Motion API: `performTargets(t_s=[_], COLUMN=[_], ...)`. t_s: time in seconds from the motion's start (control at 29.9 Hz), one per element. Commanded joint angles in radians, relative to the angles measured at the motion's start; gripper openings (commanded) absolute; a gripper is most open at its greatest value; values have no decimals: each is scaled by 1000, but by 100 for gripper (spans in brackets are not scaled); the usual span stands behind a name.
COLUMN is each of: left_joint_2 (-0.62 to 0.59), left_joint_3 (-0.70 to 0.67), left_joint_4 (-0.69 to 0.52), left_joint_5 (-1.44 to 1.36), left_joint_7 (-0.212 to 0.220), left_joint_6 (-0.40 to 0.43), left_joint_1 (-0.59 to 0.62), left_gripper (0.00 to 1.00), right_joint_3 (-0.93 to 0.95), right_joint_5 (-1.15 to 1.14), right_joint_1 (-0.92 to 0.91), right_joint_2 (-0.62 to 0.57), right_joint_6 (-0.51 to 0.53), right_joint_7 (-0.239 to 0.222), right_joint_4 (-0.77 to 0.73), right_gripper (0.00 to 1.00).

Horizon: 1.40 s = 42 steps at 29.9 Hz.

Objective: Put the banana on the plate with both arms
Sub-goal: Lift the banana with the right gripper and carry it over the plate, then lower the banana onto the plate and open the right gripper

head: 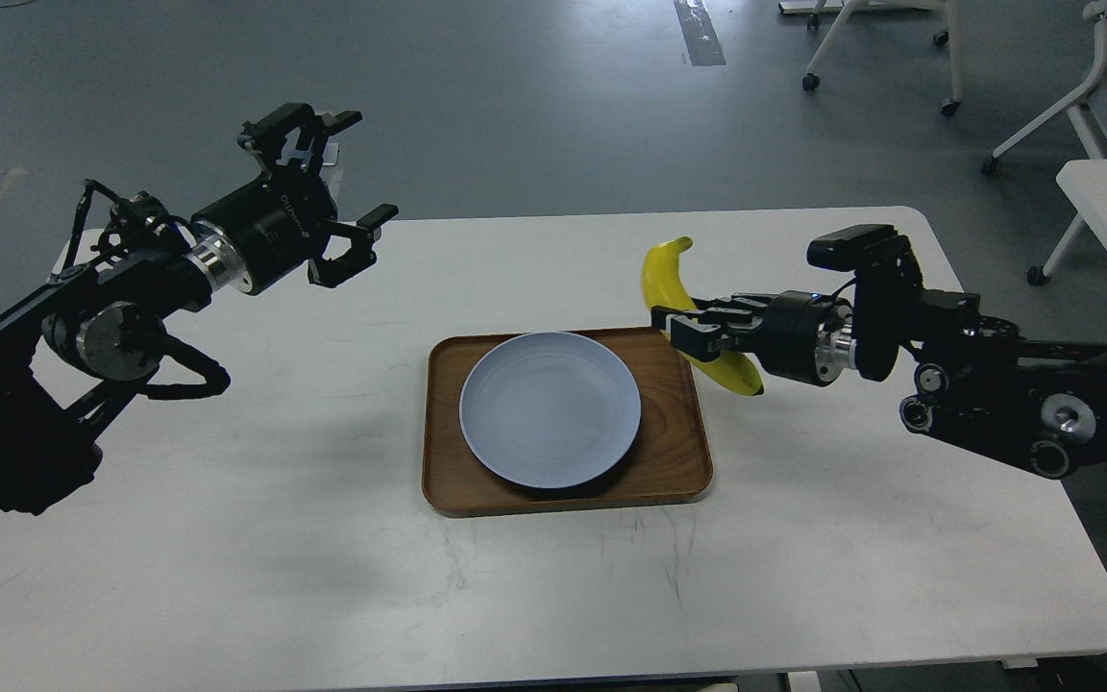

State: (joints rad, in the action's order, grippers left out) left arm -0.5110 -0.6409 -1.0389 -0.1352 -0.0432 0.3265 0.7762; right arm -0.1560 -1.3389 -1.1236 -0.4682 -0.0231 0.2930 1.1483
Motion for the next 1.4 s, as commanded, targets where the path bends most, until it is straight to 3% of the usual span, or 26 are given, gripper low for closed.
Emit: performTargets(t_s=[0.0,0.23,0.77,1.07,1.24,1.3,1.37], left_joint_2=[-4,-15,-32,-30,-30,-30,-30], left_joint_3=[0,-2,-8,-16,-16,-16,-16], left_joint_4=[-4,-4,-6,-6,-6,-6,-6], left_joint_5=[0,0,0,0,0,0,0], left_joint_7=[0,-1,-1,-9,-29,-43,-43], left_joint_6=[-1,0,2,2,-1,-7,-12], left_joint_1=[-2,-2,-11,-14,-15,-15,-14], left_gripper=[98,98,98,98,98,98,98], right_joint_3=[-59,-86,-148,-151,-149,-146,-137], right_joint_5=[1,-2,0,1,4,9,9], right_joint_1=[-42,-50,-24,-12,-4,4,4], right_joint_2=[103,181,258,328,344,347,347], right_joint_6=[2,5,-3,-3,-8,-12,-14], right_joint_7=[14,15,29,29,25,25,23], right_joint_4=[-65,-156,-160,-232,-254,-260,-260], right_gripper=[23,23,23,29,42,52,74])
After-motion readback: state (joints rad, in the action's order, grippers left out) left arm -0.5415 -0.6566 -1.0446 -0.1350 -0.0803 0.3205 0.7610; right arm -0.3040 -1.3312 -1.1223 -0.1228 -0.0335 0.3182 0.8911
